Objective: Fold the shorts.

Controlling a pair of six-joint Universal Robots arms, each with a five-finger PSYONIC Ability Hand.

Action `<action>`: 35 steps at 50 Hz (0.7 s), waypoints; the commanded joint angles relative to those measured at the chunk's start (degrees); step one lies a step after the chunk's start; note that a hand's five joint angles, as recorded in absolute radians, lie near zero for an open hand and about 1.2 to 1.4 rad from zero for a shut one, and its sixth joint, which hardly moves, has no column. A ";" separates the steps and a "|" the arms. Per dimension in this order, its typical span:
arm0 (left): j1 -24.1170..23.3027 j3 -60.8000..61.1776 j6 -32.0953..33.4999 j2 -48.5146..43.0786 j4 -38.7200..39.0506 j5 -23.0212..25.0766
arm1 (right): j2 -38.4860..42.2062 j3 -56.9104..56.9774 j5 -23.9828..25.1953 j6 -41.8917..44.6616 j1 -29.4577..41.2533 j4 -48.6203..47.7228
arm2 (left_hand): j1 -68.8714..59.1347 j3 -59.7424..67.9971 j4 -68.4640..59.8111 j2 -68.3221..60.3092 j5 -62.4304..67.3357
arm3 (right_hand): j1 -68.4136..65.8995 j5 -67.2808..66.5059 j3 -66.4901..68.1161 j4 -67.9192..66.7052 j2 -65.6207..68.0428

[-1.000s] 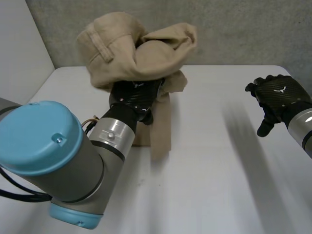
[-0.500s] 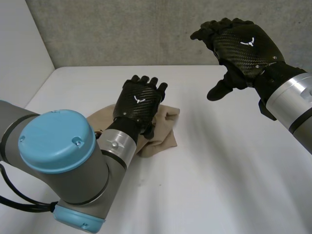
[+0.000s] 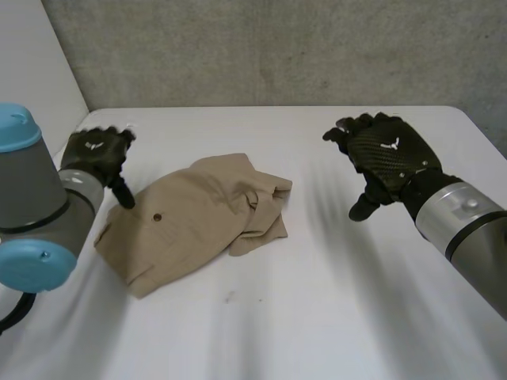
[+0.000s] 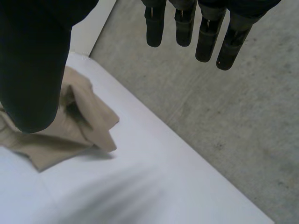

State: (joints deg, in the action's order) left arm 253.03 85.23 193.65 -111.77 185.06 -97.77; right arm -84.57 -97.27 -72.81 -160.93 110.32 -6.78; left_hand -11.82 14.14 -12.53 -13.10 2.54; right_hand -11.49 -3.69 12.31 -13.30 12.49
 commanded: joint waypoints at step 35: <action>10.64 -12.63 -12.60 -14.71 -16.92 12.43 | 2.84 -1.08 -0.14 0.45 -0.01 -0.42 | -68.18 65.86 -67.47 -66.90 67.46 | 1.49 3.69 -2.31 3.30 -2.49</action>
State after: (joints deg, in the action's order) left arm 263.98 74.08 180.99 -127.12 170.78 -85.63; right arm -81.74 -98.42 -72.95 -160.47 110.47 -7.20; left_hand -61.14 63.78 -64.20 -64.05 52.48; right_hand -11.49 -3.69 12.31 -13.30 12.49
